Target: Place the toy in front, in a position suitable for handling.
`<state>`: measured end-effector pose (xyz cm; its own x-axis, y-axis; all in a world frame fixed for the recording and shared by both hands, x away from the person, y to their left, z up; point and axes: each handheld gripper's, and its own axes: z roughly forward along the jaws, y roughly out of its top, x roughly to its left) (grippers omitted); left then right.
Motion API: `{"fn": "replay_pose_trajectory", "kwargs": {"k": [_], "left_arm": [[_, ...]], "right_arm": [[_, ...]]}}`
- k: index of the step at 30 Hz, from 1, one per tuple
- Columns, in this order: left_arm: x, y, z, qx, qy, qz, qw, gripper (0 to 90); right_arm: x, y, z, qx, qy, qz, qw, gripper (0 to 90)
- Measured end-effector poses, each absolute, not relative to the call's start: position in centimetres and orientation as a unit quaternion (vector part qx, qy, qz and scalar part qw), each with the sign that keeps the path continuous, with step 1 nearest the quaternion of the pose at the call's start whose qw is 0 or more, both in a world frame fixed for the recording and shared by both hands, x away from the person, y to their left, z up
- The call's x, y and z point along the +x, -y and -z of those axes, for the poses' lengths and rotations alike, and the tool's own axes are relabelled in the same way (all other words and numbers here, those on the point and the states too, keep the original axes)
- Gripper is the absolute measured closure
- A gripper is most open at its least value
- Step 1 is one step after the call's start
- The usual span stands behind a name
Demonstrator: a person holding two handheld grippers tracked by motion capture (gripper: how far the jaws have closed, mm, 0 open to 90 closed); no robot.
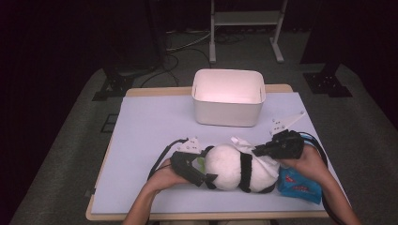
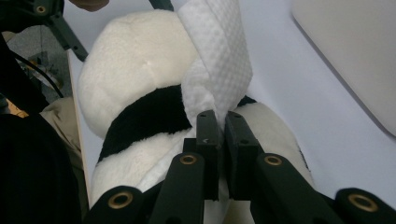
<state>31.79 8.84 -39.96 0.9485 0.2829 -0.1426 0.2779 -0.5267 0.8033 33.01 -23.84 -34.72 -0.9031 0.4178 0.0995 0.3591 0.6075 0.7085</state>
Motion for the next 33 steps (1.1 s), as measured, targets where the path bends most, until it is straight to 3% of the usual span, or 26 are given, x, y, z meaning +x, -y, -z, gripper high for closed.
{"fn": "replay_pose_trajectory", "kwargs": {"k": [7, 19, 33], "left_arm": [[32.1, -8.5, 41.1, 0.870, -0.164, 0.035, 0.465, 12.3], [31.5, -8.5, 40.5, 0.875, -0.151, 0.001, 0.459, 17.7], [31.4, -8.5, 40.5, 0.878, -0.147, -0.004, 0.455, 17.5]], "right_arm": [[31.9, 24.7, 34.7, 0.217, -0.895, -0.388, 0.047, 84.7], [33.5, 21.6, 34.2, 0.202, -0.902, -0.381, 0.036, 84.7], [32.9, 27.7, 34.4, 0.256, -0.880, -0.398, 0.052, 84.7]]}}
